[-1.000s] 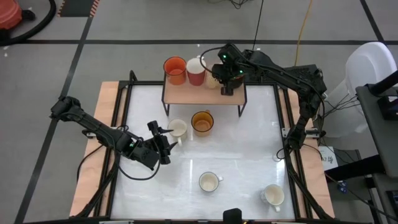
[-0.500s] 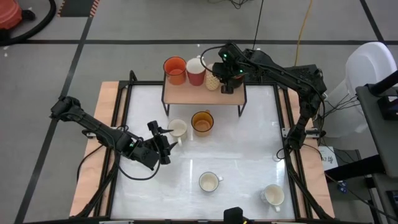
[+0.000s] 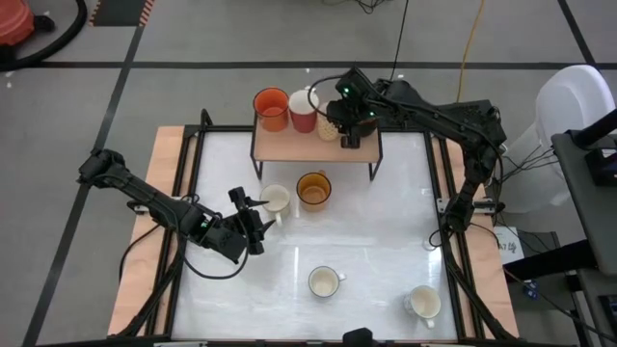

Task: Place coffee mugs
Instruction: Adjust the mugs on the shelf

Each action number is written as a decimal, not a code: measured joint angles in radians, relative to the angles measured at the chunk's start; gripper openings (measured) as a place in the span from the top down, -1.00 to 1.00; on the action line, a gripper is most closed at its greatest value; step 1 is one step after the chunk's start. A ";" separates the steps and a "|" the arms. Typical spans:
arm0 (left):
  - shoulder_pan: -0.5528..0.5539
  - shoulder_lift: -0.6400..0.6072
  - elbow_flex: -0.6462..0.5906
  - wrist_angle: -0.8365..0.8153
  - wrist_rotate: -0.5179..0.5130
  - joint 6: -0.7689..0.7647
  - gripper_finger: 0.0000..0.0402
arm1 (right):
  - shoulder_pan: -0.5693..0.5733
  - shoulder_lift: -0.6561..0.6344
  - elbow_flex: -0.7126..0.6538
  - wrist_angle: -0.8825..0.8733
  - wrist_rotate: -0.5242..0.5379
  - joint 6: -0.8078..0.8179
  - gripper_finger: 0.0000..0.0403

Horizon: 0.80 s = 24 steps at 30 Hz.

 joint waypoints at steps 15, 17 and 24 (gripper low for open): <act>0.000 0.000 0.000 -0.003 0.015 -0.003 -0.30 | 0.126 -0.044 -0.001 0.043 0.156 0.006 0.34; -0.002 0.000 0.000 -0.005 0.017 -0.008 -0.30 | 0.145 -0.055 -0.001 0.047 0.153 0.045 0.34; -0.017 0.000 0.000 0.001 0.019 -0.014 -0.30 | 0.206 -0.064 -0.047 0.057 0.100 0.186 0.35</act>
